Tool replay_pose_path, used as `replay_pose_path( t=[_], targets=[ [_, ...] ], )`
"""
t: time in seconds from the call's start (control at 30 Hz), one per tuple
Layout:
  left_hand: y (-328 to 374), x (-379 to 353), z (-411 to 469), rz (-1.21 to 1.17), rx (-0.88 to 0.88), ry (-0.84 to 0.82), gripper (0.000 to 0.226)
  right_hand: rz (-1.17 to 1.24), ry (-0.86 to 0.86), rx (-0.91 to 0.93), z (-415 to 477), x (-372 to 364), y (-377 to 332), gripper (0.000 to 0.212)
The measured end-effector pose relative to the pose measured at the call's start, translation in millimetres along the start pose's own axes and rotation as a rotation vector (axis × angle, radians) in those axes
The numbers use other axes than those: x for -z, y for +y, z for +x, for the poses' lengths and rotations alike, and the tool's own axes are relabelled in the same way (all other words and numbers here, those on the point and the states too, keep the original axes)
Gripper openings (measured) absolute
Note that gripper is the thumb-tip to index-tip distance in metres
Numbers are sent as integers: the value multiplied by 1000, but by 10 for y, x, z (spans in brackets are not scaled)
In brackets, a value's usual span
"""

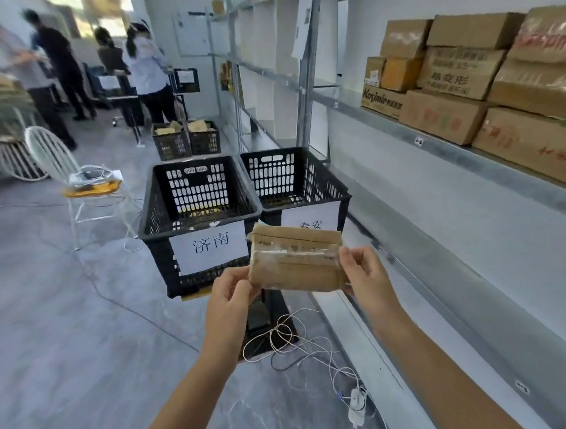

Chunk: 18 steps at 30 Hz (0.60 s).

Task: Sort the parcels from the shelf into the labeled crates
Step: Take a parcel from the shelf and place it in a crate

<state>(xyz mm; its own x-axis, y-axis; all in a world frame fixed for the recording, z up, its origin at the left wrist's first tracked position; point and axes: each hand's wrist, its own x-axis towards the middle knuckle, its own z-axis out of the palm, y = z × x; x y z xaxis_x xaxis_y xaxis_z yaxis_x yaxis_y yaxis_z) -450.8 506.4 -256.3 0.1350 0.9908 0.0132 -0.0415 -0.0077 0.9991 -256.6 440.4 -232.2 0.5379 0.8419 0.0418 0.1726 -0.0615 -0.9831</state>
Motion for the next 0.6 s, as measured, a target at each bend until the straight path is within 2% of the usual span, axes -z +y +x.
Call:
replay_pose_path(
  t=[0.1,0.23,0.37,0.47,0.6],
  targets=[
    [77,-155,110,-67,-6,27,27,-54,-9,53,314,79,-40,23],
    [130,-346,299,-58,-44,67,31,-71,-103,99,686,186,-5,7],
    [97,-522,491,-77,-24,87,27,-252,-188,188,1001,247,98,32],
    [105,-595,595,-123,0,119,29,-222,-272,226,1215,243,59,40],
    [126,-610,699,-167,34,141,31,-138,-304,286,1394,189,78,47]
  ],
)
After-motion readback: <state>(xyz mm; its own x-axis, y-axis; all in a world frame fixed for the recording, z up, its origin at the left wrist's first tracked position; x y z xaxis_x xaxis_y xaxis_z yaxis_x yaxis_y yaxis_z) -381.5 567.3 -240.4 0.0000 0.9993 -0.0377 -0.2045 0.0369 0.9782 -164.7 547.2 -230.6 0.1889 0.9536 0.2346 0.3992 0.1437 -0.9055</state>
